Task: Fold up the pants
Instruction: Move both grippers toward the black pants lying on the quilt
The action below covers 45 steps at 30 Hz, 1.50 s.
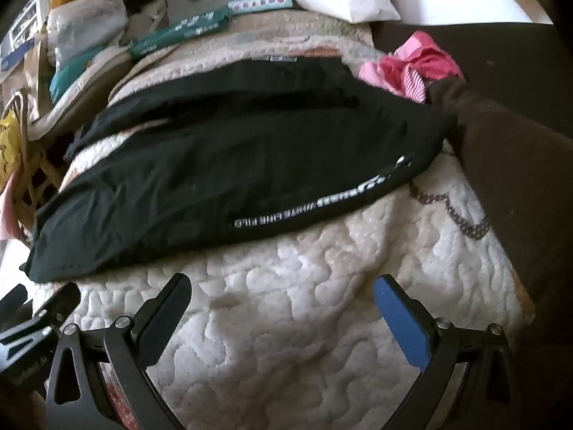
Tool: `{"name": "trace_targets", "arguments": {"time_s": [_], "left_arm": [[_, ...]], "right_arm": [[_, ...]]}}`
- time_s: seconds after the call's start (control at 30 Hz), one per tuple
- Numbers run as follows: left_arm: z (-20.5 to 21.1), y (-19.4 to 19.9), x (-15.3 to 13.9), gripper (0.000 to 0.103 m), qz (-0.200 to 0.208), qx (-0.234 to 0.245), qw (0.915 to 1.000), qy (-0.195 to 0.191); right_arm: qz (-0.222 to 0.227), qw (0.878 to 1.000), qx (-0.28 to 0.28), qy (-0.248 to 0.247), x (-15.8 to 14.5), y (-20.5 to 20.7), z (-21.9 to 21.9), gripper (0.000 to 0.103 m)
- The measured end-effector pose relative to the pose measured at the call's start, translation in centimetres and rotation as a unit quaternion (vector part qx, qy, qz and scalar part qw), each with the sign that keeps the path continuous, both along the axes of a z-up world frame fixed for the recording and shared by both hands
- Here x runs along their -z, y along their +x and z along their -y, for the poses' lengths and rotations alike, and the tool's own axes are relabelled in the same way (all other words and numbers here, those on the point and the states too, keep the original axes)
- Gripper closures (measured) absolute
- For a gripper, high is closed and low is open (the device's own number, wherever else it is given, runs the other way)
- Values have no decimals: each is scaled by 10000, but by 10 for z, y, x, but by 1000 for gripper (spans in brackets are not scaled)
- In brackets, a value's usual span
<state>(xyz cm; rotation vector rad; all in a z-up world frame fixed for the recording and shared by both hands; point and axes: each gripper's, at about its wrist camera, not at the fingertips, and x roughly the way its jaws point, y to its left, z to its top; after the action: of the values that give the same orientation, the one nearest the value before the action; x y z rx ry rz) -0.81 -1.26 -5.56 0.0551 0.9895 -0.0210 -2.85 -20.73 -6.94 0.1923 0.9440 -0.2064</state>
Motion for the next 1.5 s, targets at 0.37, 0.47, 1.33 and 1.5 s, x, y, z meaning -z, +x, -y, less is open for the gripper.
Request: {"name": "trace_targets", "arguments": {"time_s": [0.37,0.47,1.33,1.5], "left_arm": [[1,-1,19,0,-360,27,9990,-280],[3,-4,19,0,-356,128,9990,-242],[7,2,14,1,-527,591,9968,-79],[0,-9,-14,26,-58,719,9973,-106]], "right_arm": [[-232,9997,38,-2,11,-5,-8,0],[-252,9997,40,17,10,-3,-8,0],[-429,9990,-18,-122,16,-9,-16,0],[-553,9984,60,-135,13,-9,-17,0]]}}
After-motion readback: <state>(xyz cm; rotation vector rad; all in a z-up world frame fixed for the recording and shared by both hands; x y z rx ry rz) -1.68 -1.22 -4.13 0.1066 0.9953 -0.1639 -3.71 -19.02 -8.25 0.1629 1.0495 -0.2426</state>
